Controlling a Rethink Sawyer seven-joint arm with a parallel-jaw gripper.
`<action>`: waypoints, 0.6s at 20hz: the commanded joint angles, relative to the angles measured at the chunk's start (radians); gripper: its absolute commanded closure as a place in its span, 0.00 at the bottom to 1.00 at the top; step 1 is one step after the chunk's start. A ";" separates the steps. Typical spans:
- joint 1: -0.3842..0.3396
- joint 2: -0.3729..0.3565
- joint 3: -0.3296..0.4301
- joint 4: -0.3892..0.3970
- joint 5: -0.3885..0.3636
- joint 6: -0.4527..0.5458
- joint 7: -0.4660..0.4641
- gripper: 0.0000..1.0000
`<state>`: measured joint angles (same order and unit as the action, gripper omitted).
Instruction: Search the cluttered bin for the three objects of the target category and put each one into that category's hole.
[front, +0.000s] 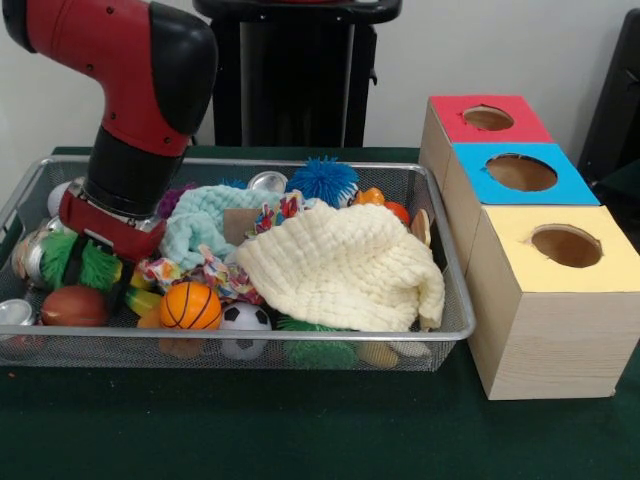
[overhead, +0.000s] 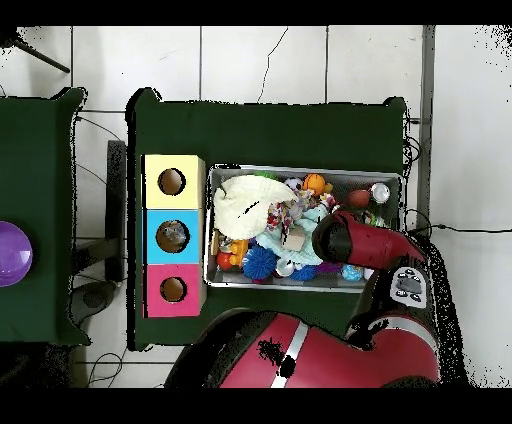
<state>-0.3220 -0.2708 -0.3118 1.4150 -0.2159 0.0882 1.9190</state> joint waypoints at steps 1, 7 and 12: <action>-0.024 0.065 0.109 -0.010 0.033 0.259 0.031 0.00; -0.011 0.018 0.120 0.023 0.064 0.365 0.050 0.00; -0.012 -0.059 0.162 0.061 0.105 0.478 0.043 0.00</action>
<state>-0.3226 -0.2920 -0.2947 1.4035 -0.1698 0.3370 1.9190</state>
